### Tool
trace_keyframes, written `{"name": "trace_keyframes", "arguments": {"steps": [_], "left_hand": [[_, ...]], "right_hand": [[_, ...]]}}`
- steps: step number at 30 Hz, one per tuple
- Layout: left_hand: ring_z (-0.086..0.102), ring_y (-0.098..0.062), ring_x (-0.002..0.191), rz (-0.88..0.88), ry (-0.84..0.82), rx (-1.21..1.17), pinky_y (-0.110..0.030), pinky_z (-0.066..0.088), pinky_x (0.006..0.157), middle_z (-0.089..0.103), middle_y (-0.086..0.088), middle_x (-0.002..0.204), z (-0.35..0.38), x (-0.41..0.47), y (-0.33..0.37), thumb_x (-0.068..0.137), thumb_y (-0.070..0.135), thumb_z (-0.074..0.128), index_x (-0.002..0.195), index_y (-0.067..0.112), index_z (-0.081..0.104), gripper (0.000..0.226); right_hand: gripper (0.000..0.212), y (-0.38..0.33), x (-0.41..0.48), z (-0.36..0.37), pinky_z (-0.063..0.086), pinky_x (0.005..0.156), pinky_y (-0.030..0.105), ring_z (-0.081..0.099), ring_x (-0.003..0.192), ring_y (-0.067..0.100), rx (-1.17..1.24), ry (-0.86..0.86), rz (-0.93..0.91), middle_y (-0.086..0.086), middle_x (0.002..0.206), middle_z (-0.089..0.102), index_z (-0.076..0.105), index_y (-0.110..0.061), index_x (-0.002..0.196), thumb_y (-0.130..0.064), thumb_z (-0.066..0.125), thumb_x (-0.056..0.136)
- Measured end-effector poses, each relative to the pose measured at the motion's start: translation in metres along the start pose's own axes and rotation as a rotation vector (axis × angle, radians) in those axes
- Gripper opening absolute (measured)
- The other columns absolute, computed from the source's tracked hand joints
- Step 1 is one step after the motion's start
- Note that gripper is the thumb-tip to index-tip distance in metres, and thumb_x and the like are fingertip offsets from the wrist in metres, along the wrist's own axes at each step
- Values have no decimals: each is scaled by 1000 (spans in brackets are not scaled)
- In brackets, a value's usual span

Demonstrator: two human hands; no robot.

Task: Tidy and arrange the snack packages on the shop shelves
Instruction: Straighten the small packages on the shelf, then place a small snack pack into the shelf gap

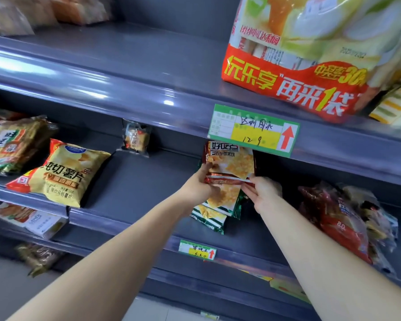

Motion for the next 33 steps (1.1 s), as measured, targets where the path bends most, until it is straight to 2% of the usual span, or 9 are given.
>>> {"name": "trace_keyframes", "arguments": {"steps": [3, 5, 8, 11, 15, 19, 26, 29, 33], "left_hand": [[56, -2, 86, 27, 18, -48, -5, 43, 64, 62, 11, 99, 0, 5, 8, 87, -13, 53, 137, 37, 37, 73], [58, -8, 98, 36, -8, -42, -12, 45, 75, 62, 7, 111, 3, 9, 15, 85, -12, 55, 148, 32, 31, 80], [56, -14, 106, 54, -21, -6, -23, 46, 84, 57, 4, 118, 5, 8, 25, 86, -9, 56, 154, 28, 18, 86], [56, -14, 105, 88, 32, 11, -27, 44, 86, 57, 4, 120, 1, 5, 28, 88, -6, 54, 154, 29, 15, 84], [58, -16, 104, 131, 32, 48, -33, 46, 92, 57, 2, 129, -9, 1, 26, 89, -1, 54, 152, 28, 21, 77], [55, -15, 114, 155, 54, 34, -40, 49, 94, 46, 7, 139, -37, -5, 27, 88, -4, 52, 151, 24, 26, 73], [60, -22, 109, 68, 262, 64, -32, 47, 77, 55, -1, 133, -155, -4, -3, 87, 1, 59, 138, 13, 49, 54], [59, -24, 114, 53, 301, 70, -27, 46, 77, 59, -7, 130, -207, -4, -14, 86, 0, 59, 131, 11, 55, 46], [60, -19, 98, 69, 315, 99, -29, 47, 78, 64, 0, 103, -262, -1, -23, 85, 0, 59, 107, 24, 60, 33]], "right_hand": [[25, -18, 5, 5, 57, 82, 36, 67, 92, 30, -72, 15, -199, 12, 109, 65, 64, -14, 109, -2, 67, 87], [17, -24, 8, 13, 57, 84, 41, 69, 90, 26, -204, -7, -297, 7, 106, 70, 69, -24, 94, -9, 69, 86], [19, -27, 12, 14, 57, 85, 42, 69, 93, 23, -376, 27, -369, 2, 106, 72, 73, -24, 104, -17, 67, 87], [28, -35, 5, 11, 51, 95, 45, 57, 119, 27, -523, 126, -467, 7, 124, 63, 68, -29, 114, -26, 62, 87], [35, -52, -21, 22, 44, 101, 43, 41, 131, 34, -717, 221, -643, 18, 142, 41, 61, -17, 125, -18, 54, 91], [25, -48, -53, 62, 44, 89, 39, 49, 119, 33, -760, 149, -763, 17, 123, 59, 65, -9, 112, -17, 55, 91], [22, -4, -108, 176, 45, 86, 43, 57, 102, 36, -752, -98, -812, 18, 103, 66, 65, -1, 101, -19, 63, 88], [18, 28, -109, 225, 46, 87, 36, 60, 99, 28, -749, -214, -683, 7, 100, 67, 64, -11, 99, -25, 65, 87], [29, 75, -89, 268, 47, 83, 27, 62, 99, 20, -714, -287, -501, 3, 106, 67, 65, -15, 111, -28, 69, 85]]}}
Point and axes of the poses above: each hand's wrist, its own x-axis towards the middle knuckle, its own z-axis out of the palm, y = z × x, the point moved 9 cm from there along x, towards the middle knuckle
